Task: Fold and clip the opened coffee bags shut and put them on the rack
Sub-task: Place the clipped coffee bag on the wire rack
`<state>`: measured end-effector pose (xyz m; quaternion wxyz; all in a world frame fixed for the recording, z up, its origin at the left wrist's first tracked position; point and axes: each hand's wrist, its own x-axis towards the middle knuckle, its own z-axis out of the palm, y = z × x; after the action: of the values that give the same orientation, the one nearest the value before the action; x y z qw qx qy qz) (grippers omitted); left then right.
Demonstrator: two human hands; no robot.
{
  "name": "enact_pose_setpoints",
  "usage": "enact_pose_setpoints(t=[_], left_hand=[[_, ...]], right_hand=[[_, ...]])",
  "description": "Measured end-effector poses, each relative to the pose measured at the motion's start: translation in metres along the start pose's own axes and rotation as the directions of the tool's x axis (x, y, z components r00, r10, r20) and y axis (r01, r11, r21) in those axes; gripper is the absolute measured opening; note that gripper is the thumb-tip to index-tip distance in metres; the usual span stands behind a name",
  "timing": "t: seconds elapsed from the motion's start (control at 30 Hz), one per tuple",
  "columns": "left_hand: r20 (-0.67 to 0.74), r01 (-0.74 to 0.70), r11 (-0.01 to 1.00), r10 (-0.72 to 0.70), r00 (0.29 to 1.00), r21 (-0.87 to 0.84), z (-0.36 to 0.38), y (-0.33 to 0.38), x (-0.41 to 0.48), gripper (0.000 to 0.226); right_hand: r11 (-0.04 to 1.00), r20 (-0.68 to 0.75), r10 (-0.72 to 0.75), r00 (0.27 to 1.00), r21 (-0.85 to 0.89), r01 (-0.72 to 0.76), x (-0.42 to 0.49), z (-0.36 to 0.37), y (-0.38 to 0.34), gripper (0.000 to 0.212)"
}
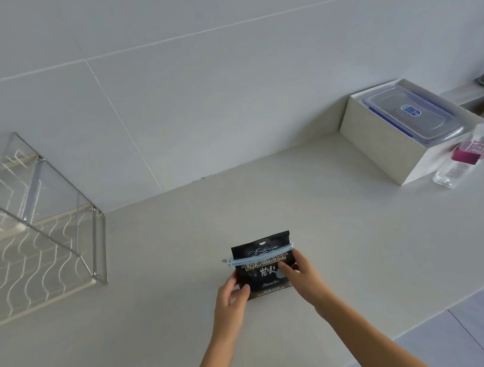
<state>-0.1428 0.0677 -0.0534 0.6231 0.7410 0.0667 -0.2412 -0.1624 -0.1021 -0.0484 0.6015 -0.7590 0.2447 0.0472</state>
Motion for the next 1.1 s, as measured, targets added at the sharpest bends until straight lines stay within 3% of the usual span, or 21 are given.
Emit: enact_pose_setpoints(t=[0.17,0.33,0.53,0.67,0.77,0.9,1.0,1.1], left_hand=[[-0.135,-0.135,0.989,0.127,0.983,-0.058,-0.046,0.027,-0.005,0.039],[-0.306,-0.319,0.940,0.270,0.913,-0.122,-0.118,0.064,-0.024,0.043],[-0.444,-0.553,0.832,0.476,0.759,-0.053,-0.224,0.118,-0.064,0.048],[-0.448,-0.659,0.749,0.614,0.650,0.069,-0.298,0.158,-0.082,0.052],[-0.405,-0.700,0.702,0.683,0.608,0.132,-0.346,0.186,-0.079,0.053],[-0.341,-0.695,0.703,0.697,0.631,0.149,-0.397,0.214,-0.051,0.047],[-0.341,-0.608,0.775,0.626,0.701,0.171,-0.426,0.221,-0.014,0.045],[-0.277,-0.491,0.848,0.530,0.802,0.201,-0.443,0.220,0.028,0.038]], right_hand=[[0.988,0.132,-0.109,0.985,0.122,0.093,-0.019,0.031,-0.056,0.024],[0.955,0.319,-0.278,0.906,0.190,0.226,-0.041,0.081,-0.126,0.033],[0.870,0.449,-0.492,0.746,0.223,0.440,-0.060,0.160,-0.212,0.037],[0.784,0.480,-0.616,0.624,0.298,0.545,-0.060,0.208,-0.276,0.037],[0.711,0.445,-0.698,0.562,0.333,0.619,-0.049,0.241,-0.325,0.037],[0.672,0.379,-0.736,0.560,0.310,0.673,-0.018,0.284,-0.373,0.043],[0.746,0.414,-0.656,0.631,0.226,0.627,0.014,0.313,-0.392,0.056],[0.728,0.409,-0.569,0.714,-0.155,0.668,0.052,0.334,-0.388,0.042]])
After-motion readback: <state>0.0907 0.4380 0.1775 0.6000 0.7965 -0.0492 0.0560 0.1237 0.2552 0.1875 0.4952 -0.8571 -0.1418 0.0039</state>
